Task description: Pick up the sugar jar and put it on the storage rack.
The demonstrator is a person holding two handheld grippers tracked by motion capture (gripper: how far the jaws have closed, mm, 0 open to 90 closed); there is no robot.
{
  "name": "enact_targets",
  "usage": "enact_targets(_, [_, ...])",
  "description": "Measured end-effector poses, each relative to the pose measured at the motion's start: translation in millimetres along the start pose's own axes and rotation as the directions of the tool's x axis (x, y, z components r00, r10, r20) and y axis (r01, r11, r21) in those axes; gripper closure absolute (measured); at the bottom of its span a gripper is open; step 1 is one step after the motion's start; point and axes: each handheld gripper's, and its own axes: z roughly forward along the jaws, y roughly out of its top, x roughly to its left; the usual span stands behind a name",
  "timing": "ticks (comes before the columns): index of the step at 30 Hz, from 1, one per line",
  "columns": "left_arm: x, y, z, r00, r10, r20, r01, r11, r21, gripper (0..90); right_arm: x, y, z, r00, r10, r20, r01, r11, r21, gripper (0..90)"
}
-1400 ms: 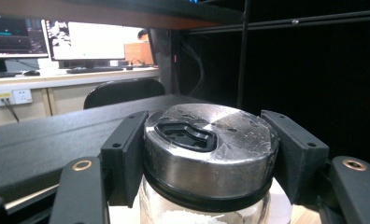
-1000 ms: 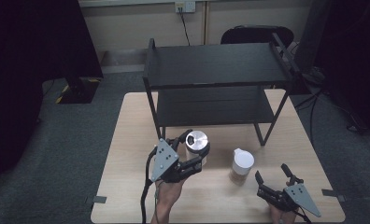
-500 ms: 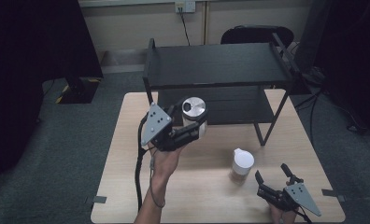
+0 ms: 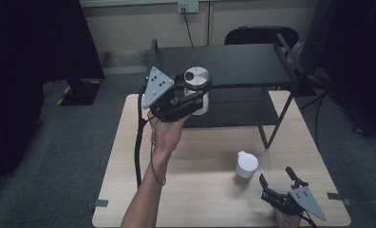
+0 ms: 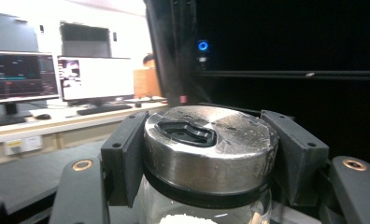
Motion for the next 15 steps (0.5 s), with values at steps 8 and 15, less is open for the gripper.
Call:
enact_targets(8, [14.4,17.9,22.5,0.9999,-0.011,-0.013,0.011,0.9999,0.008,35.3,-0.1,-0.3,0.0,1.0,-0.004,-0.002,0.004,1.0,-0.002,4.0])
enact_targets(15, [18.3,30.4,39.0,0.9991,-0.005,-0.041,0.006,0.9998,0.021,35.2,-0.5,-0.9,-0.3,1.0,-0.006,-0.006,0.006,1.0,-0.005,4.0])
